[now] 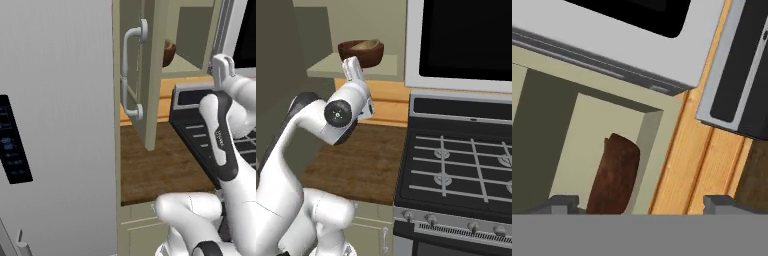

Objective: Pick up the bowls on the counter and stack them on top of one another in the open cabinet. Place the smaller bowl on top of the larger bowl.

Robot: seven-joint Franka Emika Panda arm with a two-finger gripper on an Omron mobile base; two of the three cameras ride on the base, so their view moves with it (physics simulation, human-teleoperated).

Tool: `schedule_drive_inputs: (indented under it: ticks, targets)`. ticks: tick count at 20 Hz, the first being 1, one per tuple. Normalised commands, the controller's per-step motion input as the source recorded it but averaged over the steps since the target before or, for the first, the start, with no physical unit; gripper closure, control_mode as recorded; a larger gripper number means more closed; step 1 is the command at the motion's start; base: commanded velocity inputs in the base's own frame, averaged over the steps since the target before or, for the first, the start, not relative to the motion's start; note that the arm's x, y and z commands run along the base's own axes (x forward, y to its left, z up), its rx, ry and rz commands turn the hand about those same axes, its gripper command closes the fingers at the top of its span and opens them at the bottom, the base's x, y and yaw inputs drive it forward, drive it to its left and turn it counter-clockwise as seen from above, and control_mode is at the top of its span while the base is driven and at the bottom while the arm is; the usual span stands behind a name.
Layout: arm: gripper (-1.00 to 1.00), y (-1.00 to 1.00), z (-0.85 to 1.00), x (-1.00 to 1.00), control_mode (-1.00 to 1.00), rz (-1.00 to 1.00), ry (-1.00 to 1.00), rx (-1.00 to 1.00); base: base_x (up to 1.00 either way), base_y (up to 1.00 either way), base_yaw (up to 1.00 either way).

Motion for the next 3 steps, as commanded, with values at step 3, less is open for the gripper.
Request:
schedule_drive_inputs:
  ticks: [3]
  targets:
    - [-1.0,-0.1,-0.21,-1.0,-1.0,0.03,0.25,-0.03,0.0,0.0,0.0]
